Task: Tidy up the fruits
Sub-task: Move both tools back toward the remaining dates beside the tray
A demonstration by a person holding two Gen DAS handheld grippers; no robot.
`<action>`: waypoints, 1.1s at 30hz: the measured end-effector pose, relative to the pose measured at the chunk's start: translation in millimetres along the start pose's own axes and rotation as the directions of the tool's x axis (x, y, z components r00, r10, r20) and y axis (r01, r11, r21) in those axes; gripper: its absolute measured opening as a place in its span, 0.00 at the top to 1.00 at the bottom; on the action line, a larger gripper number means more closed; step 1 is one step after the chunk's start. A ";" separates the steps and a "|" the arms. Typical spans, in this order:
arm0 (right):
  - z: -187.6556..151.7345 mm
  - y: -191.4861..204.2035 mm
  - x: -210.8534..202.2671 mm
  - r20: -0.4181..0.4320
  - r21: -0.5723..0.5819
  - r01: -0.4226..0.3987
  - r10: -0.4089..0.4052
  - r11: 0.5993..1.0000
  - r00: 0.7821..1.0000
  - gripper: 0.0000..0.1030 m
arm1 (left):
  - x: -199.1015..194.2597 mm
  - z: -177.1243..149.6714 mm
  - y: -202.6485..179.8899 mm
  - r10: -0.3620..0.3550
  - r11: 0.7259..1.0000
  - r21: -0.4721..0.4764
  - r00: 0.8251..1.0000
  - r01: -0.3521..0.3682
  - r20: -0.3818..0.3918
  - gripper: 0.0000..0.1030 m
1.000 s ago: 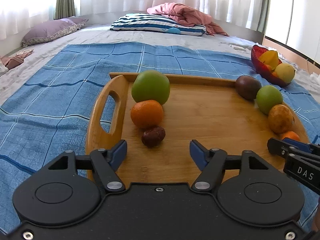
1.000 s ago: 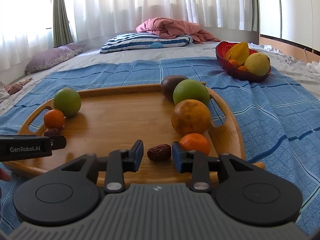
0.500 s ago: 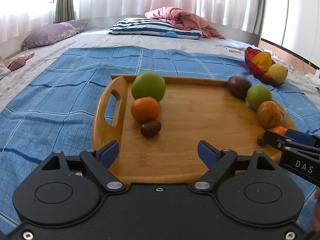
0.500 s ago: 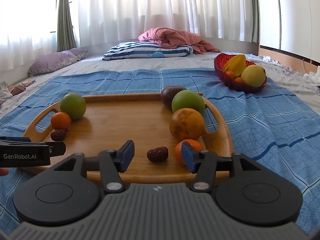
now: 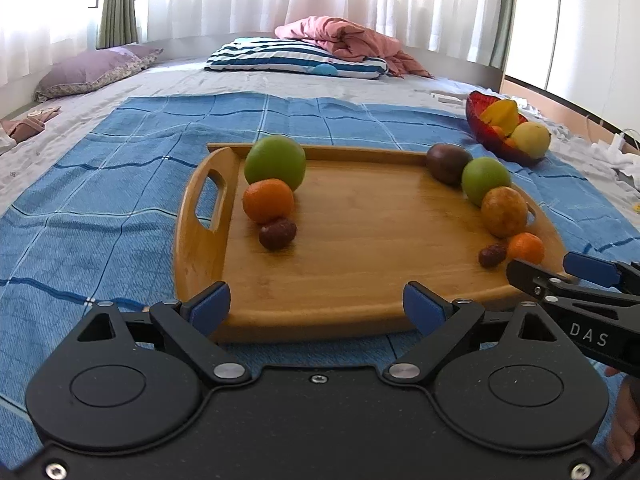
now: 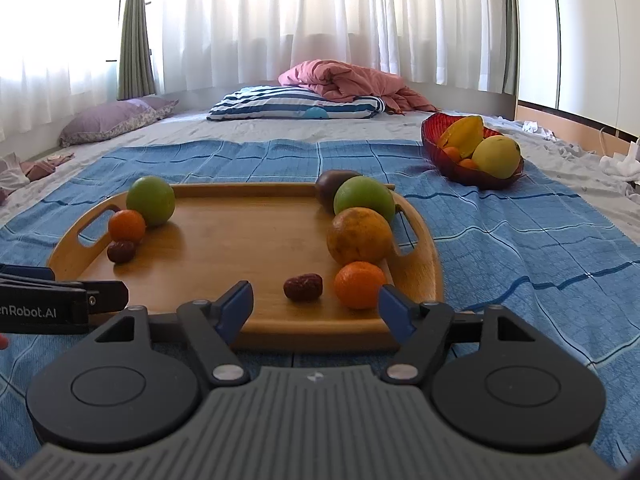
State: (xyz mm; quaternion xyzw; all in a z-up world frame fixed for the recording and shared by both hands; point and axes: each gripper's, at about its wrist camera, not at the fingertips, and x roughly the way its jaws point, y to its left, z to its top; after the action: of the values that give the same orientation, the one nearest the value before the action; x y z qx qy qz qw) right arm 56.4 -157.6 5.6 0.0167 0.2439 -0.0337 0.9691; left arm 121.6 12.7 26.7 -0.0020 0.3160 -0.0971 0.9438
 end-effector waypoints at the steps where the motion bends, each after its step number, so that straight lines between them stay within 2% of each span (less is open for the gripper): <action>1: -1.3 -0.6 -1.9 0.000 -0.002 -0.001 0.001 1.000 1.000 0.19 | -1.2 -1.2 -0.7 -0.003 1.000 0.002 1.000 0.003 0.000 0.10; 17: -26.7 -7.4 -27.3 0.004 -0.082 -0.019 0.019 0.996 1.000 0.18 | -21.7 -23.5 -21.8 -0.053 0.998 0.043 0.999 0.053 -0.015 0.06; 31: -42.6 -10.3 -46.9 0.013 -0.114 -0.069 0.071 0.991 0.997 0.18 | -19.4 -30.9 -42.3 -0.104 0.992 0.070 0.993 0.107 -0.049 0.06; 33: -44.1 -10.5 -48.4 0.014 -0.116 -0.075 0.077 0.990 0.997 0.18 | -17.6 -30.9 -44.9 -0.117 0.990 0.070 0.991 0.121 -0.062 0.08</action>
State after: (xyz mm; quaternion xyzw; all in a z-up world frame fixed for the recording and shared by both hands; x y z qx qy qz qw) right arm -7.7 -163.1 -10.4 -0.0307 0.2355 0.0171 0.9712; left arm 81.2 -26.4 15.3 0.0168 0.3387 -0.1646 0.9262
